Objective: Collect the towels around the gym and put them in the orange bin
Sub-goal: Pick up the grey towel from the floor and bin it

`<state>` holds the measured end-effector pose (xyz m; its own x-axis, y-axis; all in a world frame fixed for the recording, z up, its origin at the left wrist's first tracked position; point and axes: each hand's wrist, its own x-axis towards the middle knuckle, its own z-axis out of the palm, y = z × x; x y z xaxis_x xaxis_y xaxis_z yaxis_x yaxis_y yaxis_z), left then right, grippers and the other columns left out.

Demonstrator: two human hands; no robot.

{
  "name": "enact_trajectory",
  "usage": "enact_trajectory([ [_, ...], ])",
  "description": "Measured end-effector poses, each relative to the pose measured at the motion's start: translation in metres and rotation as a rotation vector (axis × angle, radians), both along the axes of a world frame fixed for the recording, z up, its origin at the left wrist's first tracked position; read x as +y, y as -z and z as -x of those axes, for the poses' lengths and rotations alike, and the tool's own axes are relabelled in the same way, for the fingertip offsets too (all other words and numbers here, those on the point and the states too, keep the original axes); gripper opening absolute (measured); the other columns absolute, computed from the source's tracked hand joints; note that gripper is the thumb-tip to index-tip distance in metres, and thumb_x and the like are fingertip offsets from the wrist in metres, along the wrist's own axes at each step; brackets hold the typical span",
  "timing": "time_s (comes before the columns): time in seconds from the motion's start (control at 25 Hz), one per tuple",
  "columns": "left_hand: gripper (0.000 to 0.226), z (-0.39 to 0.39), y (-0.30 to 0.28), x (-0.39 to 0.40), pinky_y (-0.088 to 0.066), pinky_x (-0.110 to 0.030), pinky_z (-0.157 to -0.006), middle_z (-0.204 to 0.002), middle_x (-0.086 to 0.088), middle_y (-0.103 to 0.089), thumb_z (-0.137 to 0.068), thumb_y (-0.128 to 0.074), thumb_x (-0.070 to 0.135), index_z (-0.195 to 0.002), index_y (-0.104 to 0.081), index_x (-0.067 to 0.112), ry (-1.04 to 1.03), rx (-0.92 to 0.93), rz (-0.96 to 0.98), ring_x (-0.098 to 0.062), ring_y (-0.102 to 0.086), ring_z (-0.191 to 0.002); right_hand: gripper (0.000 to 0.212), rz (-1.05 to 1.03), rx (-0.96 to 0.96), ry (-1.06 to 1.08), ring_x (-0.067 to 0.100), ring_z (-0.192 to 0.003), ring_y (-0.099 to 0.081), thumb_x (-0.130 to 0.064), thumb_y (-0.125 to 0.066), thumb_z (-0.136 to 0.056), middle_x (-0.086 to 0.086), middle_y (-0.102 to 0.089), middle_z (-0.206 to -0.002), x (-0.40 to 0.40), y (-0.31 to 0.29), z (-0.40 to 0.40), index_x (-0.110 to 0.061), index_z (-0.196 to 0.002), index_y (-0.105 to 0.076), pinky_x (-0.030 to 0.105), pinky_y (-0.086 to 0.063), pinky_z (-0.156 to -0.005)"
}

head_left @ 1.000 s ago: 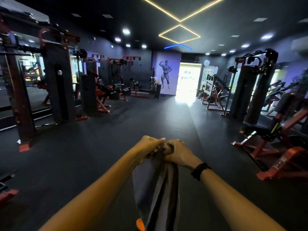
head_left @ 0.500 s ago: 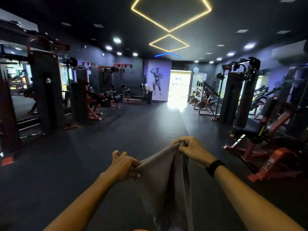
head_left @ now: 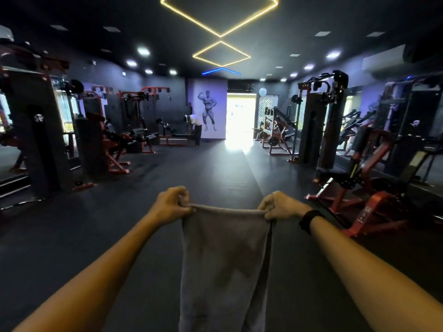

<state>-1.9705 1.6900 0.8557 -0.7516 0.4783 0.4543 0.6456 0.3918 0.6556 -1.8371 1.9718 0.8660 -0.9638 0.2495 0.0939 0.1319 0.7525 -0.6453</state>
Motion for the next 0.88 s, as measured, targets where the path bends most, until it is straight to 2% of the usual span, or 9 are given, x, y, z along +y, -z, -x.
enact_trajectory([
  [0.12, 0.059, 0.006, -0.040, 0.000, -0.053, -0.021, -0.069, -0.098, 0.003, -0.064, -0.072, -0.082, 0.030, -0.119, -0.048, 0.018, 0.119, -0.227, -0.457, -0.012, -0.064, -0.088, 0.034, 0.597, 0.304, -0.065, 0.023, -0.094, -0.066, -0.009, -0.079, -0.071, 0.009, -0.071, -0.101, 0.002, -0.039, 0.002, -0.016, -0.102, -0.066, 0.036, -0.052, -0.082],
  [0.2, 0.095, -0.006, -0.044, -0.003, -0.055, -0.030, -0.076, -0.119, 0.008, -0.058, -0.051, -0.084, 0.057, -0.131, -0.041, 0.029, 0.204, -0.443, -0.071, -0.013, -0.060, -0.106, 0.052, 0.504, 0.099, -0.124, 0.014, -0.101, -0.065, -0.032, -0.083, -0.061, -0.003, -0.069, -0.110, -0.010, -0.041, 0.000, -0.022, -0.108, -0.064, 0.024, -0.052, -0.082],
  [0.28, 0.109, -0.012, -0.029, -0.006, -0.052, -0.028, -0.071, -0.119, 0.007, -0.059, -0.024, -0.083, 0.072, -0.120, -0.050, 0.030, 0.222, -0.531, 0.113, -0.015, -0.059, -0.105, 0.047, 0.369, 0.091, -0.091, 0.012, -0.099, -0.063, -0.027, -0.079, -0.071, -0.001, -0.067, -0.112, -0.013, -0.024, 0.006, -0.015, -0.114, -0.064, 0.015, -0.052, -0.077],
  [0.36, 0.105, -0.012, -0.023, -0.006, -0.052, -0.031, -0.074, -0.118, -0.002, -0.065, -0.027, -0.078, 0.079, -0.113, -0.061, 0.022, 0.215, -0.633, -0.166, -0.017, -0.062, -0.103, 0.032, 0.603, 0.242, 0.017, 0.022, -0.092, -0.066, -0.018, -0.073, -0.082, 0.012, -0.069, -0.108, -0.018, -0.020, 0.010, -0.003, -0.109, -0.066, 0.027, -0.057, -0.079],
  [0.44, 0.082, -0.018, -0.022, 0.001, -0.052, -0.037, -0.084, -0.125, -0.008, -0.062, -0.066, -0.067, 0.071, -0.125, -0.057, 0.015, 0.238, -0.765, -0.319, -0.021, -0.061, -0.108, 0.027, 0.807, 0.266, 0.094, 0.032, -0.094, -0.067, -0.021, -0.068, -0.086, 0.019, -0.069, -0.104, -0.019, -0.018, 0.015, -0.001, -0.105, -0.067, 0.043, -0.055, -0.088],
  [0.52, 0.050, -0.029, -0.016, 0.008, -0.051, -0.037, -0.090, -0.124, -0.009, -0.062, -0.092, -0.049, 0.050, -0.128, -0.056, 0.014, 0.266, -0.850, -0.438, -0.018, -0.061, -0.104, 0.022, 0.746, 0.203, 0.092, 0.034, -0.096, -0.066, -0.021, -0.065, -0.090, 0.020, -0.070, -0.104, -0.025, -0.018, 0.017, -0.004, -0.102, -0.069, 0.048, -0.053, -0.091],
  [0.64, 0.047, -0.035, -0.010, 0.010, -0.048, -0.042, -0.096, -0.116, -0.010, -0.066, -0.095, -0.040, 0.054, -0.116, -0.063, 0.019, 0.282, -0.956, -0.671, -0.024, -0.060, -0.109, 0.014, 0.771, 0.242, 0.089, 0.029, -0.090, -0.066, -0.017, -0.056, -0.095, 0.016, -0.069, -0.100, -0.033, -0.023, 0.018, -0.009, -0.096, -0.067, 0.043, -0.054, -0.088],
  [0.76, 0.036, -0.033, -0.005, 0.003, -0.053, -0.039, -0.086, -0.114, -0.010, -0.066, -0.095, -0.045, 0.049, -0.111, -0.062, 0.021, 0.286, -0.952, -0.587, -0.024, -0.062, -0.105, 0.019, 0.781, 0.250, 0.137, 0.033, -0.098, -0.065, -0.016, -0.055, -0.095, 0.019, -0.068, -0.105, -0.029, -0.026, 0.022, -0.004, -0.104, -0.066, 0.045, -0.053, -0.091],
  [0.88, 0.041, -0.023, 0.001, 0.002, -0.048, -0.045, -0.095, -0.128, -0.007, -0.057, -0.096, -0.043, 0.049, -0.124, -0.056, 0.023, 0.162, -0.743, -0.348, -0.025, -0.055, -0.113, 0.040, 0.860, 0.235, 0.264, 0.038, -0.101, -0.064, -0.025, -0.068, -0.084, 0.021, -0.066, -0.109, -0.033, -0.018, 0.023, 0.002, -0.112, -0.059, 0.052, -0.052, -0.091],
])
